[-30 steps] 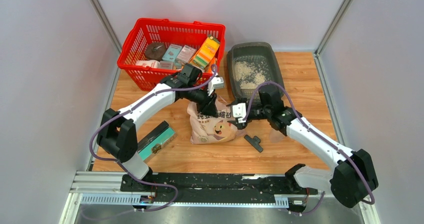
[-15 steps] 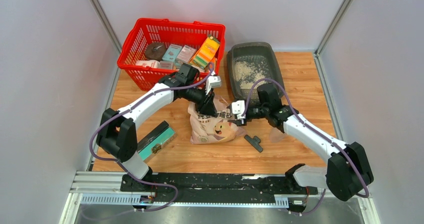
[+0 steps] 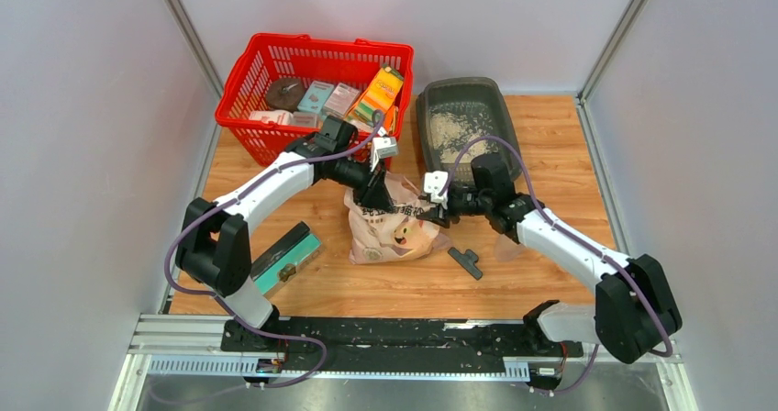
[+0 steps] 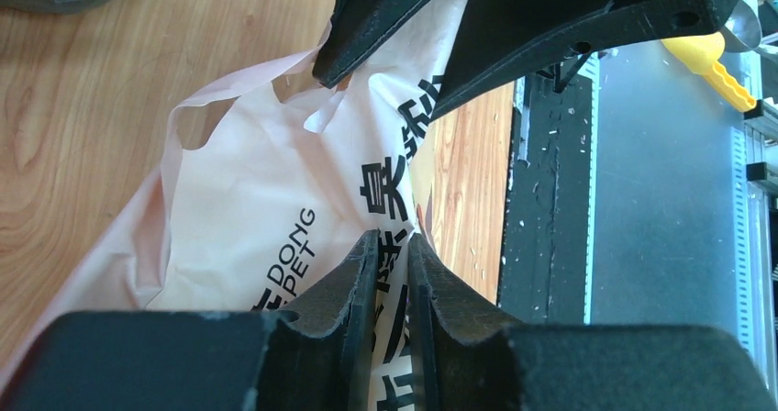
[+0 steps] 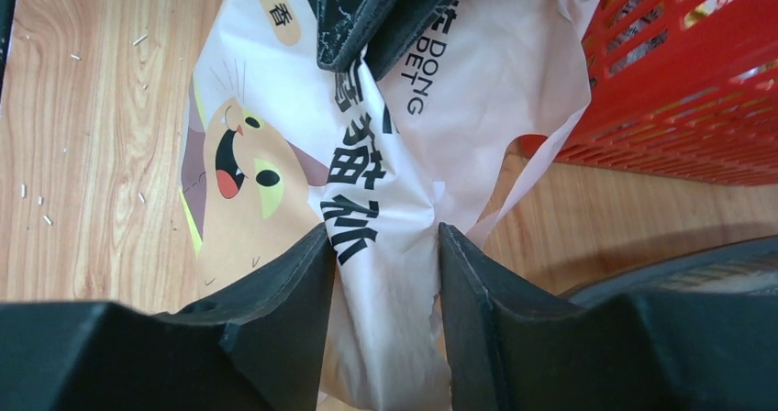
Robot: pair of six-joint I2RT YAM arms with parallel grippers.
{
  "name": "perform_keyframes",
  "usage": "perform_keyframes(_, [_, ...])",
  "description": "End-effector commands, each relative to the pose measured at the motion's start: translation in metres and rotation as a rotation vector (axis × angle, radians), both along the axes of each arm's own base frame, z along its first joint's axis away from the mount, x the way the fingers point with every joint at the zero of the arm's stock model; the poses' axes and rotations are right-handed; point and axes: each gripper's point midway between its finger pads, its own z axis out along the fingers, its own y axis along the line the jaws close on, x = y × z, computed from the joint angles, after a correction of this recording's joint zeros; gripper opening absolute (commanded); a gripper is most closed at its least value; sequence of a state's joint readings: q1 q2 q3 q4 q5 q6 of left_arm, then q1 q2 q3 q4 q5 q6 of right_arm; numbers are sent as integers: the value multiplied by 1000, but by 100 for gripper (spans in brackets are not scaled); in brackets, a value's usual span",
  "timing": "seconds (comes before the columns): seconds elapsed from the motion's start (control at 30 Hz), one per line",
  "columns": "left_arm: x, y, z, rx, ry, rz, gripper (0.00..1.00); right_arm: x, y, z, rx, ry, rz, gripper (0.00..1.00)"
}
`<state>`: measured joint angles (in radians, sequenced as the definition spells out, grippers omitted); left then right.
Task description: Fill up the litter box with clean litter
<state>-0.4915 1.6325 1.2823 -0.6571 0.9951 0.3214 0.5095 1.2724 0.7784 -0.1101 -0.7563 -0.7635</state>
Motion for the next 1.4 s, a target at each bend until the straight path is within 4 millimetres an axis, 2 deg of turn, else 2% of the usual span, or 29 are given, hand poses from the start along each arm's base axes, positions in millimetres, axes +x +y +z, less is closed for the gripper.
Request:
perform_keyframes(0.0, [-14, 6, 8, -32, 30, -20, 25, 20, -11, -11, -36, 45, -133, 43])
perform_keyframes(0.17, [-12, 6, 7, -32, 46, 2, 29, 15, -6, 2, -1, 97, -130, 33])
perform_keyframes(0.23, [-12, 9, 9, -31, 36, -4, 37, 15, -9, 4, 0, 148, -157, 30])
perform_keyframes(0.27, [-14, 12, 11, -27, 24, -13, 40, 16, -9, 12, 15, 167, -163, 29])
perform_keyframes(0.3, [-12, 15, 18, -34, -54, -40, 44, 16, -14, 13, 26, 230, -201, 29])
perform_keyframes(0.33, [-16, 23, 19, -17, -52, -45, 46, 17, -16, 18, 38, 253, -211, 29])
perform_keyframes(0.4, [-19, 32, 28, -27, -163, -89, 51, 16, -19, 32, 84, 325, -236, 27])
perform_keyframes(0.47, [-32, 45, 31, -1, -201, -123, 54, 11, -16, 42, 109, 374, -219, 20])
perform_keyframes(0.57, [-40, 60, 27, 58, -290, -173, 56, 4, -11, 48, 138, 449, -205, 13])
perform_keyframes(0.7, [-35, 74, 14, 124, -356, -125, 56, 10, -9, 48, 155, 512, -216, 8])
perform_keyframes(0.8, [-30, 74, 11, 119, -390, -95, 56, 16, -9, 50, 165, 533, -212, 6])
perform_keyframes(0.87, [-12, 75, 12, 147, -410, -7, 56, 18, -9, 50, 167, 540, -208, 6])
perform_keyframes(0.9, [1, 72, 20, 120, -367, 100, 55, 18, -10, 51, 168, 536, -205, 6])
perform_keyframes(0.93, [15, 81, 25, 92, -333, 191, 55, 18, -10, 51, 164, 527, -198, 6])
perform_keyframes(1.0, [32, 87, 41, -7, -205, 365, 56, 16, -11, 49, 146, 504, -178, 6])
perform_keyframes(1.03, [40, 99, 45, -26, -171, 437, 57, 15, -11, 49, 141, 494, -169, 6])
perform_keyframes(1.07, [39, 105, 45, -33, -145, 481, 61, 16, -11, 50, 134, 464, -155, 6])
perform_keyframes(1.13, [45, 113, 47, -47, -93, 593, 62, 14, -12, 51, 122, 446, -137, 6])
perform_keyframes(1.17, [41, 116, 43, -54, -57, 640, 66, 14, -12, 53, 116, 425, -129, 6])
perform_keyframes(1.23, [42, 113, 49, -102, 18, 707, 69, 11, -13, 54, 99, 381, -104, 7])
perform_keyframes(1.3, [40, 104, 56, -172, 102, 701, 70, 7, -12, 53, 78, 345, -80, 7])
perform_keyframes(1.37, [42, 99, 54, -192, 171, 717, 73, 5, -12, 53, 71, 336, -73, 6])
